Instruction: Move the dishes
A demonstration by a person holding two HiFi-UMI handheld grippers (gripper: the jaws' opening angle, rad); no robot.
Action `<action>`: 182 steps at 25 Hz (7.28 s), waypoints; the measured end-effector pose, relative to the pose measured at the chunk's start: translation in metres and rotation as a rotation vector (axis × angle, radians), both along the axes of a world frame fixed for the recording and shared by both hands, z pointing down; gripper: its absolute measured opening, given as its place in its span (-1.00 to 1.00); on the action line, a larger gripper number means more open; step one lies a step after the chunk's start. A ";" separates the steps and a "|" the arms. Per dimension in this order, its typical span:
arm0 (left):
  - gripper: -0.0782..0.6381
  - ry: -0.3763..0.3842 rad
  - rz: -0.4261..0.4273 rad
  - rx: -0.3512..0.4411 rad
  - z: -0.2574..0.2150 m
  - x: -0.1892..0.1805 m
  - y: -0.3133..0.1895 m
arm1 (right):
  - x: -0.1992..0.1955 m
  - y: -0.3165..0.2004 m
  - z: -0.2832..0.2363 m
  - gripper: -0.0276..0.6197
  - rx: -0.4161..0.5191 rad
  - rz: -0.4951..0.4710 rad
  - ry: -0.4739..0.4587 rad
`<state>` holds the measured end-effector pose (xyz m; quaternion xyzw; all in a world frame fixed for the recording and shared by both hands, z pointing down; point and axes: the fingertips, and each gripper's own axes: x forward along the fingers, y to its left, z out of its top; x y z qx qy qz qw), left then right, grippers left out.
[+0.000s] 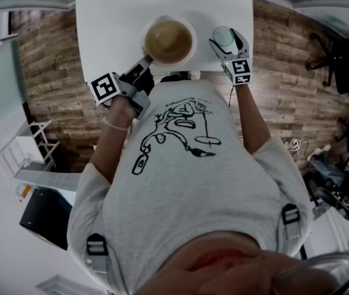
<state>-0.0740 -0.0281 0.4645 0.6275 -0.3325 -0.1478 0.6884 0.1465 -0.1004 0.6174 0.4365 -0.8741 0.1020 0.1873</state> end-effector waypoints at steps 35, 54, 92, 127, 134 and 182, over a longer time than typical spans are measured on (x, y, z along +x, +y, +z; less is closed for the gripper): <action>-0.75 -0.002 0.002 -0.001 -0.002 0.000 0.000 | 0.001 0.021 0.032 0.29 -0.042 -0.026 0.085; -0.75 0.013 0.006 0.008 0.002 0.000 0.000 | -0.003 0.022 -0.001 0.30 -0.021 -0.046 0.094; -0.75 0.008 0.046 0.048 0.006 0.002 0.001 | -0.090 0.020 -0.215 -0.43 -0.173 -0.289 -0.055; -0.75 -0.019 0.145 0.063 0.007 0.017 0.019 | -0.124 0.028 -0.176 -0.77 -0.416 -0.357 0.232; -0.75 -0.004 0.115 0.031 0.008 0.015 0.023 | -0.124 0.030 -0.183 -0.78 -0.419 -0.357 0.190; -0.75 -0.121 -0.060 0.080 0.018 -0.071 0.019 | -0.080 0.079 -0.093 -0.79 -0.699 0.036 -0.242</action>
